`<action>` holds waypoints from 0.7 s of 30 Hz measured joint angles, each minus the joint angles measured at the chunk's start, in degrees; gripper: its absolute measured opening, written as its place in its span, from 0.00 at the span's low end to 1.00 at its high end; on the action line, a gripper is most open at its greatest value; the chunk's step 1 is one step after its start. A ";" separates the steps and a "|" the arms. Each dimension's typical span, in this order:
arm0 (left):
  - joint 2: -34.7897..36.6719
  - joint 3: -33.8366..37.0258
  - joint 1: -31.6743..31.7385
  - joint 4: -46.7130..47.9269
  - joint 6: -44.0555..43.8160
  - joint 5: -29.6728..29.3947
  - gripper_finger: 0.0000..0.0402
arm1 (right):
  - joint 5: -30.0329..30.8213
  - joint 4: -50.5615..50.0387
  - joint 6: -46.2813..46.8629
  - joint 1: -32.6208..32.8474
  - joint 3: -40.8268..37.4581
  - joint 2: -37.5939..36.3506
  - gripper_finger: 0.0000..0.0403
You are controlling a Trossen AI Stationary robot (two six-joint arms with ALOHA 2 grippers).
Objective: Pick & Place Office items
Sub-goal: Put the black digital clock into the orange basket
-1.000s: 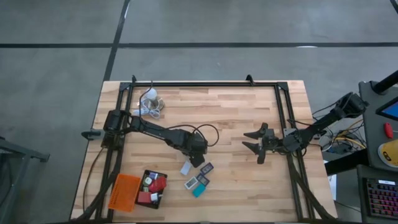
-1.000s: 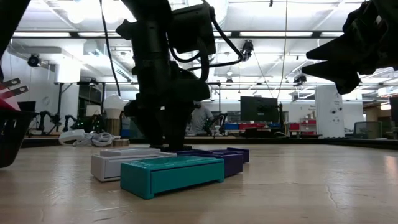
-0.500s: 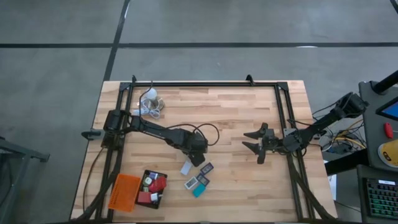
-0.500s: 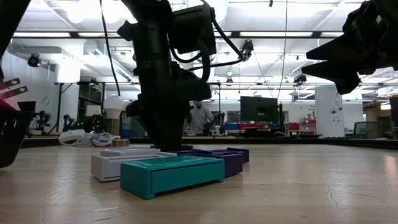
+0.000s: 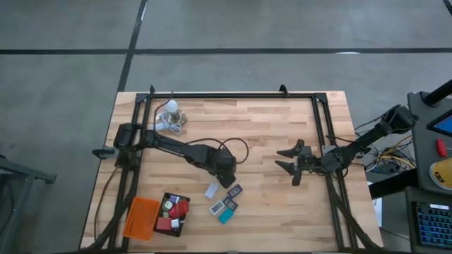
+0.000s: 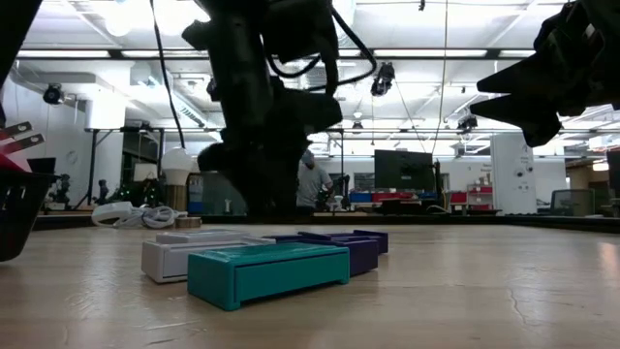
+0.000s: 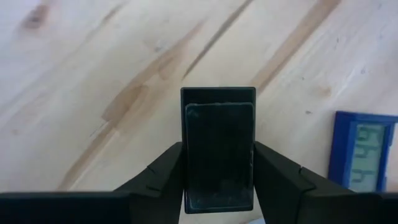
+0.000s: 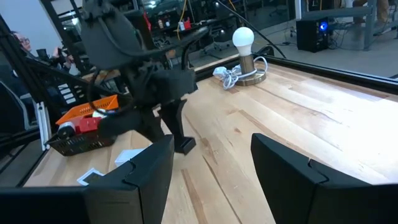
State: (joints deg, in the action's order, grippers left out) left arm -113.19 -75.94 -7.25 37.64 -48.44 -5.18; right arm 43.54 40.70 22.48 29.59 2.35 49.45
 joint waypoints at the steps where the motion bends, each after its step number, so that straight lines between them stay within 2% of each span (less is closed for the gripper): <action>1: 0.60 0.00 0.01 0.39 -0.69 -0.21 0.39 | -0.01 -0.01 0.00 0.00 0.02 0.00 0.52; 8: 6.02 0.13 -0.89 9.49 -9.46 -1.80 0.39 | 0.00 -0.04 0.00 0.02 0.02 0.12 0.52; 12: 9.76 0.24 -4.85 13.69 -10.82 -3.15 0.39 | 0.01 -0.12 0.00 0.02 0.02 0.13 0.52; 15: 13.39 0.24 -9.40 15.85 -13.86 -7.71 0.39 | 0.00 -0.10 0.00 0.02 0.02 0.13 0.52; 17: 16.33 0.24 -12.71 17.33 -17.14 -13.02 0.39 | 0.00 -0.12 0.00 0.02 0.02 0.14 0.52; 21: 21.91 0.28 -19.87 21.08 -28.04 -22.59 0.39 | -0.01 -0.14 0.00 0.02 0.02 0.13 0.52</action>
State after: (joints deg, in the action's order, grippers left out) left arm -91.28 -75.66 -27.11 58.72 -76.47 -27.78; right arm 43.53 40.56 22.48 29.61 2.37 49.58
